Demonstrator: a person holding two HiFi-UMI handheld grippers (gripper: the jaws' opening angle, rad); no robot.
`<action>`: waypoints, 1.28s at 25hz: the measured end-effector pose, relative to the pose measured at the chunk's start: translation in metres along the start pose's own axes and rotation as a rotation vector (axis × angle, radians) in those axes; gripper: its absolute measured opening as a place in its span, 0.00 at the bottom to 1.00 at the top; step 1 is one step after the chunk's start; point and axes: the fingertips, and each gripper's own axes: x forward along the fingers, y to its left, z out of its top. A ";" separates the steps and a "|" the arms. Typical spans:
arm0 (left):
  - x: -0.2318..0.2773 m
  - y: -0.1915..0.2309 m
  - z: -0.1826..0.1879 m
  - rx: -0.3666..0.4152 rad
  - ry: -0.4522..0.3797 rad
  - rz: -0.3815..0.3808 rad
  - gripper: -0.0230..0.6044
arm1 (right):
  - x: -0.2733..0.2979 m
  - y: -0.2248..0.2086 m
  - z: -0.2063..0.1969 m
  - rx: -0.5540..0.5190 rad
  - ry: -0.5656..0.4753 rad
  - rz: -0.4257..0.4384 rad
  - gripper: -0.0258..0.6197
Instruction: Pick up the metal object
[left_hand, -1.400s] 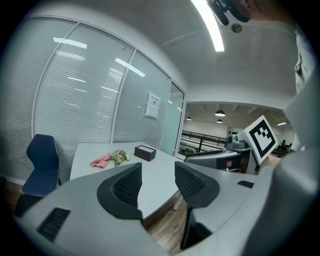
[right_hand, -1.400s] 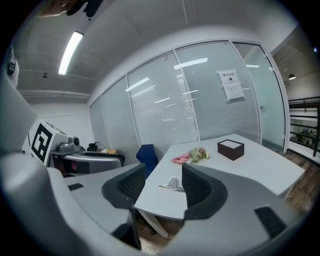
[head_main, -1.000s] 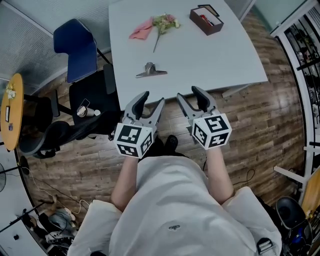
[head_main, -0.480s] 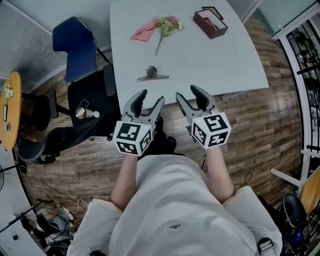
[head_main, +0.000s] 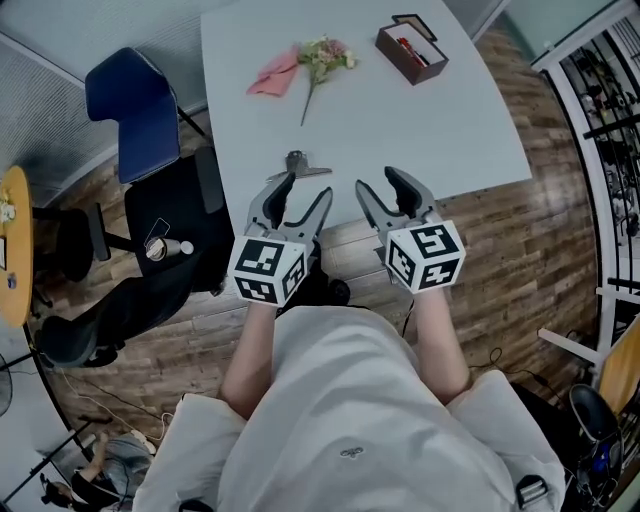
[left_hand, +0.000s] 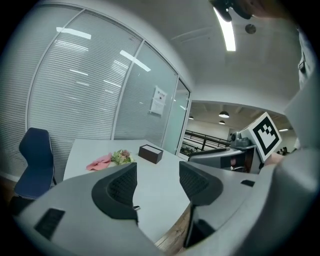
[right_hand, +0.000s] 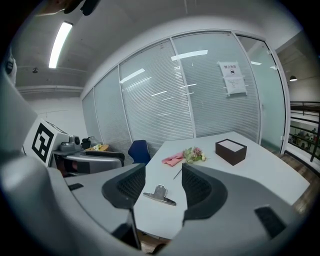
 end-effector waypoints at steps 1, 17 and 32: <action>0.004 0.003 0.001 -0.001 0.003 -0.005 0.44 | 0.003 -0.002 0.002 0.003 0.000 -0.005 0.37; 0.051 0.060 0.011 -0.019 0.042 -0.010 0.46 | 0.054 -0.019 0.022 0.012 0.004 -0.060 0.37; 0.083 0.102 -0.019 -0.085 0.150 -0.007 0.47 | 0.089 -0.020 0.025 0.025 0.036 -0.101 0.37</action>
